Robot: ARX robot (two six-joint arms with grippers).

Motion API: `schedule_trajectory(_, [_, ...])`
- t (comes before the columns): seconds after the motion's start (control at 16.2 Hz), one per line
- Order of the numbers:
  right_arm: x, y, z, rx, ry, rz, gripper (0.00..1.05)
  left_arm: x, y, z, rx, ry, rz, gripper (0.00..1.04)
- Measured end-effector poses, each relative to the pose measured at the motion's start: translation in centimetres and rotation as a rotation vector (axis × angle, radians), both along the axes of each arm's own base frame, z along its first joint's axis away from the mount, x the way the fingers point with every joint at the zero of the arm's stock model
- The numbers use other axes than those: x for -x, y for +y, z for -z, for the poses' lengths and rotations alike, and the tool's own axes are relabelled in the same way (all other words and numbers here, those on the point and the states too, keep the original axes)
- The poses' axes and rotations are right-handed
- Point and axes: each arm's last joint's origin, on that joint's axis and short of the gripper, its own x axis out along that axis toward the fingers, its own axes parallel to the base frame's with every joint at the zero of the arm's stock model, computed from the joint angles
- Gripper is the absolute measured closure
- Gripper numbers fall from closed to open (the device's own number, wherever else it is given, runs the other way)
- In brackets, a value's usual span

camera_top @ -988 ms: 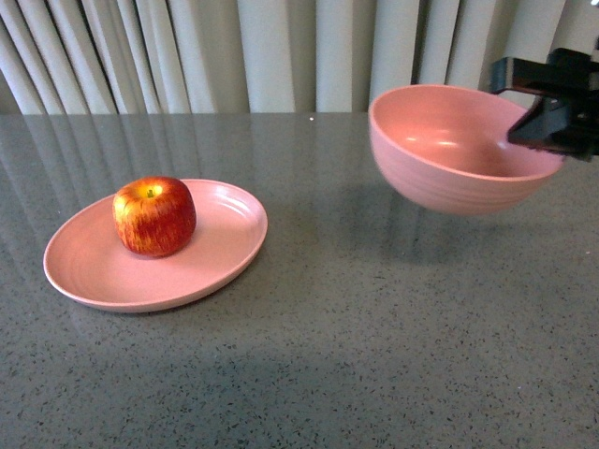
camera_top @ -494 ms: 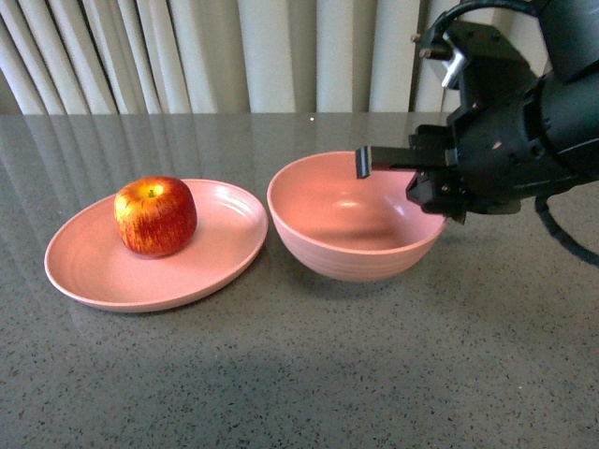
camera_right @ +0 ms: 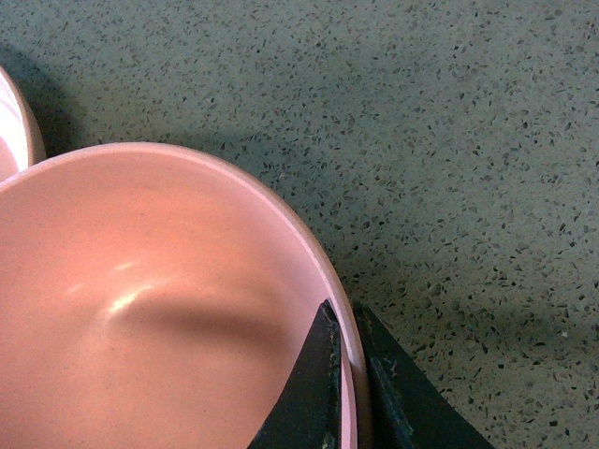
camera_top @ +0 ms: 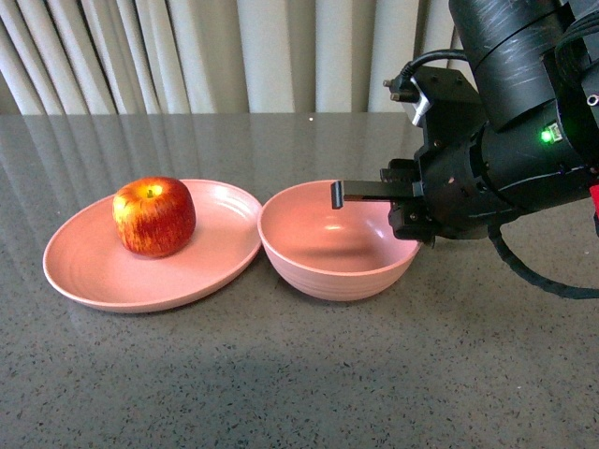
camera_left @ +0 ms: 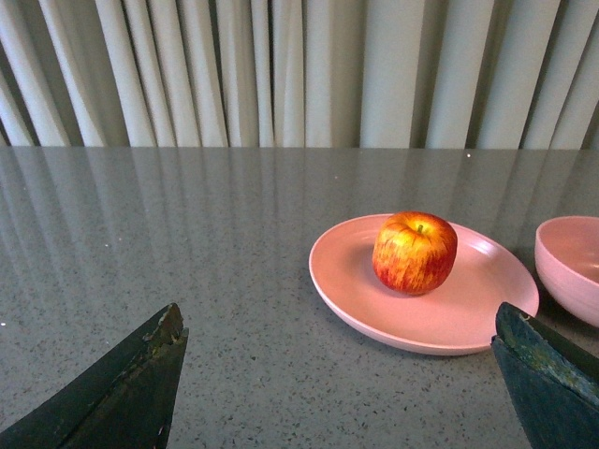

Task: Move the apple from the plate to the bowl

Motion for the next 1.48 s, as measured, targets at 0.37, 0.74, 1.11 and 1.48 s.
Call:
schedule_trajectory(0.37, [0.6,-0.3,-0.7,-0.022,-0.009,0.011,0.67,0.0,0.0,0.0,0.0,0.0,0.0,0.07])
schedule_trajectory(0.74, [5.7,-4.3,-9.0,-0.19,-0.294,0.033,0.04,0.0,0.0,0.0,0.0,0.0,0.0,0.07])
schedule_trajectory(1.11, [14.8,-9.7,-11.5,-0.253,-0.537,0.114,0.07,0.0,0.0,0.0,0.0,0.0,0.0,0.07])
schedule_trajectory(1.48, [23.5,-14.2,-4.1,0.053,-0.711,0.284,0.57,0.0,0.0,0.0,0.0,0.0,0.0,0.07])
